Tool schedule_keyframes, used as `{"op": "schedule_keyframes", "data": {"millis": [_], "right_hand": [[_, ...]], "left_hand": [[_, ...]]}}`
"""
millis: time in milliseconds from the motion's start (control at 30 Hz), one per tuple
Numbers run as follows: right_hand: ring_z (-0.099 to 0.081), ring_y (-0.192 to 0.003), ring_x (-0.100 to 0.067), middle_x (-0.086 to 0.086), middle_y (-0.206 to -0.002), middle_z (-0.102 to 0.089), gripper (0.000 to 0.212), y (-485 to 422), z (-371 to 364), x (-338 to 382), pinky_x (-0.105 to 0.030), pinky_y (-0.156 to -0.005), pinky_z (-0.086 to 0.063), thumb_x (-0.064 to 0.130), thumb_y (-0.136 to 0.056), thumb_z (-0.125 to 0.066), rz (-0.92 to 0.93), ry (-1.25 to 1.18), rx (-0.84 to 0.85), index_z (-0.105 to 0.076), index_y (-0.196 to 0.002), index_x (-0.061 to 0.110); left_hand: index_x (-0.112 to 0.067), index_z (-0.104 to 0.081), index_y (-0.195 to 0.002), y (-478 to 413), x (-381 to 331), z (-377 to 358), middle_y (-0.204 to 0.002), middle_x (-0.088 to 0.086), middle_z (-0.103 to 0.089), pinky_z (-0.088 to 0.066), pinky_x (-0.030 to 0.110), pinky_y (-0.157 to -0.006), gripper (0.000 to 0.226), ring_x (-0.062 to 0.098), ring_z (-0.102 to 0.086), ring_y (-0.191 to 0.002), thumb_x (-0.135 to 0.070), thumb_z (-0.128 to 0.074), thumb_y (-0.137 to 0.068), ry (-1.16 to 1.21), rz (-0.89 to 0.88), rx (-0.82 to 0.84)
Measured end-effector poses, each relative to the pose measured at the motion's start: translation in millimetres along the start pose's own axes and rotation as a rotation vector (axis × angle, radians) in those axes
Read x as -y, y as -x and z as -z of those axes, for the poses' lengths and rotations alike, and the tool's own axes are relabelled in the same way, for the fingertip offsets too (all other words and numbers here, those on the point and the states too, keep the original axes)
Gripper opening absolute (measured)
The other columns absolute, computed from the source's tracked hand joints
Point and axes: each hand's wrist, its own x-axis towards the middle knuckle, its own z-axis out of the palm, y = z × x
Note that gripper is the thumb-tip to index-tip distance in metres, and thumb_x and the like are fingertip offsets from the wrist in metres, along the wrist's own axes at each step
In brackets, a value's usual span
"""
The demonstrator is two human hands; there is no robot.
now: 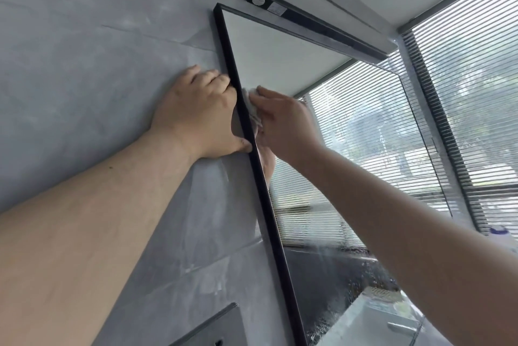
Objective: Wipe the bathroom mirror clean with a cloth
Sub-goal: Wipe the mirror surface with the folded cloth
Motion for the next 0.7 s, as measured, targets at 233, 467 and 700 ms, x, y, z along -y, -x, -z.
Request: {"op": "schedule_keyframes", "data": {"millis": [233,467,700], "right_hand": [[-0.048,-0.136,-0.01,0.015,-0.143,-0.054,0.036,80.3,-3.0,-17.1,-0.035,-0.106,-0.044,0.02,-0.099,-0.052,-0.01,-0.037,0.008,-0.064,-0.129,0.037],[-0.064,-0.116,-0.022,0.009,-0.128,-0.067,0.033,141.4,-23.5,-49.7,-0.046,-0.076,-0.062,0.025,-0.093,-0.051,0.149,0.027,-0.091,-0.073,-0.117,0.03],[-0.054,-0.106,-0.017,0.01,-0.111,-0.06,0.024,106.6,-24.3,-71.0,-0.035,-0.09,-0.049,0.015,-0.096,-0.063,-0.137,-0.048,-0.209,-0.075,-0.114,0.025]], "left_hand": [[-0.011,-0.055,-0.133,2.3,-2.2,-1.7,-0.148,0.009,-0.047,-0.018,0.044,-0.12,0.103,0.026,-0.035,-0.142,-0.085,-0.057,-0.061,0.029,0.011,-0.013],[-0.013,-0.051,-0.14,11.7,-9.3,-0.5,-0.153,0.008,-0.042,-0.014,0.043,-0.121,0.093,0.025,-0.03,-0.145,-0.077,-0.06,-0.073,0.04,0.025,-0.011],[-0.013,-0.059,-0.132,18.1,-14.0,-6.9,-0.15,0.009,-0.046,-0.015,0.044,-0.121,0.069,0.026,-0.033,-0.144,-0.06,-0.066,-0.082,0.1,0.031,-0.042]]}}
